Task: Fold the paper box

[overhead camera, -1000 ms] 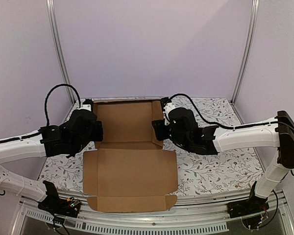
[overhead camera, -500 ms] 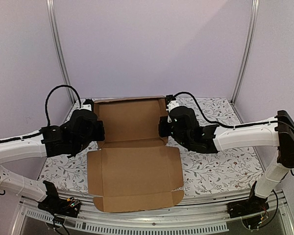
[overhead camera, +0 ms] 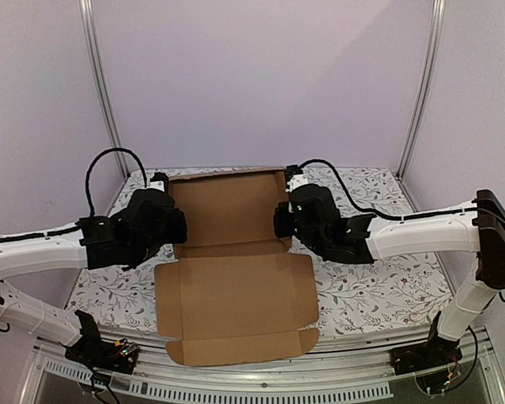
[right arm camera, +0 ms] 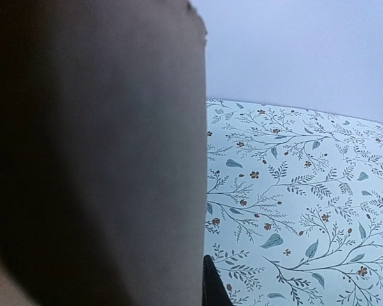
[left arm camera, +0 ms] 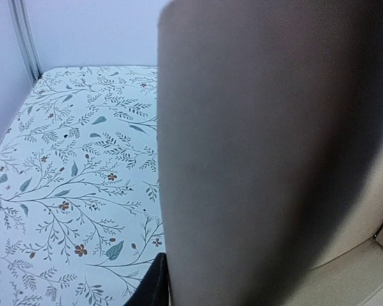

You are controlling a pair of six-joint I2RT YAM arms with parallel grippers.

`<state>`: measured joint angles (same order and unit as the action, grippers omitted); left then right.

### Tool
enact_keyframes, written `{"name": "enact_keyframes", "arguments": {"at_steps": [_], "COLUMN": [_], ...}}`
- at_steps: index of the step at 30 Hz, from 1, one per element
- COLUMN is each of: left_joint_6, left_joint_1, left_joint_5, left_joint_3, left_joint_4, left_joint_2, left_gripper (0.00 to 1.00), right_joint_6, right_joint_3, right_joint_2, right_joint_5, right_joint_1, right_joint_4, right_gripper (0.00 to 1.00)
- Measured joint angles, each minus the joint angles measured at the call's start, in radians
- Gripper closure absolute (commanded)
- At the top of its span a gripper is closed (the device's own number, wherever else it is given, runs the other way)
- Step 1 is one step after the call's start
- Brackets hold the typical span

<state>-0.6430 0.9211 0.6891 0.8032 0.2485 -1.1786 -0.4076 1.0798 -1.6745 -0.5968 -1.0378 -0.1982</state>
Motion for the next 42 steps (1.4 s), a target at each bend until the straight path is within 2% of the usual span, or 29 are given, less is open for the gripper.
{"name": "enact_keyframes", "arguments": {"at_steps": [8,11,21,27,36,42], "left_joint_6": [-0.003,0.002,0.026,0.045,0.077,0.131], "left_joint_1": [0.002,0.002,0.005,0.005,0.005,0.003], "left_joint_5": [-0.029,-0.042,-0.092,-0.146,-0.181,-0.191], "left_joint_3": [0.016,0.017,0.019,0.019,0.018,0.026], "left_joint_4": [-0.017,-0.025,0.011,0.079,0.167,0.169], "left_joint_2": [-0.022,-0.022,0.032,0.137,0.305,0.336], "left_gripper": [0.52,0.41,0.20,0.18,0.18,0.17], "right_joint_6": [0.000,0.001,0.063,0.124,0.242,0.310], "right_joint_3": [0.011,0.019,0.027,0.028,0.027,-0.040], "right_joint_2": [-0.003,-0.014,-0.029,-0.045,-0.126,-0.225], "right_joint_5": [-0.023,-0.032,-0.054,-0.002,0.224,0.371], "right_joint_1": [-0.004,-0.006,-0.014,0.023,0.153,0.191], "right_joint_4": [0.020,0.021,0.018,-0.011,-0.174,-0.447], "right_gripper": [1.00,1.00,1.00,1.00,1.00,1.00]}}
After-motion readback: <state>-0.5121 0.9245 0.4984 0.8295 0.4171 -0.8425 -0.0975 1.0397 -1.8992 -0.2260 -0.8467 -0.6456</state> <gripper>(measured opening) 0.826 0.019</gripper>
